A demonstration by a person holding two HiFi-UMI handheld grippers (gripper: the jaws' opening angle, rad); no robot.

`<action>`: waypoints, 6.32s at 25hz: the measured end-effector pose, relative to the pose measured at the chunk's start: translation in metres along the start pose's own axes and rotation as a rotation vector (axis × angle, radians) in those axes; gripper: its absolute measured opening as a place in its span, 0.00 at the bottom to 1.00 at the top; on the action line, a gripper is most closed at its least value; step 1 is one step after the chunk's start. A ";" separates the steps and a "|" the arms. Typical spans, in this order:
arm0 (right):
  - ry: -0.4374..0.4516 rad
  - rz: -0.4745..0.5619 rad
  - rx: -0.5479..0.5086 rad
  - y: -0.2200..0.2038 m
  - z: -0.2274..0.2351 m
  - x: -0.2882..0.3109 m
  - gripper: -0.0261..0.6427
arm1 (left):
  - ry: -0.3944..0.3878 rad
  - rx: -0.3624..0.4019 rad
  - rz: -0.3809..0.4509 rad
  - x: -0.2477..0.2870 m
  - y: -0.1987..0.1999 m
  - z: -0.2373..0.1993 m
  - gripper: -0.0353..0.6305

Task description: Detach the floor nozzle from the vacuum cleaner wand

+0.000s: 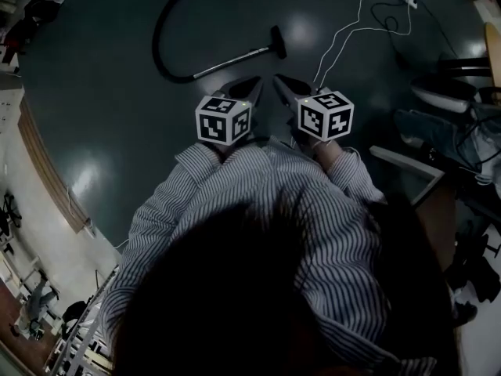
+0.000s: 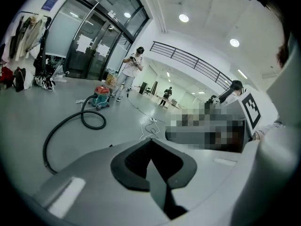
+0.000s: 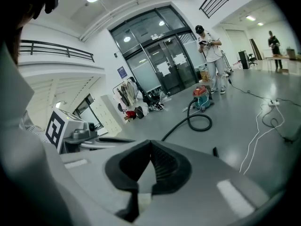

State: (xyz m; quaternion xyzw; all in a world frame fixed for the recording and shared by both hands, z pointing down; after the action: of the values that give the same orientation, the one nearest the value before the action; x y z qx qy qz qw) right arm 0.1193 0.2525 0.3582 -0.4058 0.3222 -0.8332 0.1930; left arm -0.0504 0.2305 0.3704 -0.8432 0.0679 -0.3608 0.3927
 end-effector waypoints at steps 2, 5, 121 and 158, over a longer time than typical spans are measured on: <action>-0.011 0.008 -0.001 0.021 0.002 0.018 0.04 | 0.005 -0.004 0.008 -0.002 0.020 -0.023 0.06; -0.028 0.021 -0.002 0.058 0.002 0.042 0.04 | 0.007 -0.012 0.034 -0.007 0.053 -0.057 0.06; 0.024 -0.185 0.273 -0.251 0.466 0.557 0.04 | -0.141 0.664 -0.647 0.556 -0.329 -0.528 0.33; -0.594 0.282 -0.422 0.184 0.252 0.256 0.04 | -0.291 0.473 -0.406 0.330 0.060 -0.291 0.32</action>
State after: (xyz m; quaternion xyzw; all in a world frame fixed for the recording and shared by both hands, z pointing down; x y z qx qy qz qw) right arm 0.1794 -0.1243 0.4887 -0.6119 0.4691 -0.5600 0.3031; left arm 0.0085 -0.1201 0.6362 -0.7678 -0.2435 -0.3132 0.5031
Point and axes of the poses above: the fingertips, and each gripper's own axes: x forward along the fingers, z to its right, y out of its top, the point moved 10 cm from there along -x, backward along the fingers, and after that the axes turned 5 degrees about -z, right-handed, at the moved point
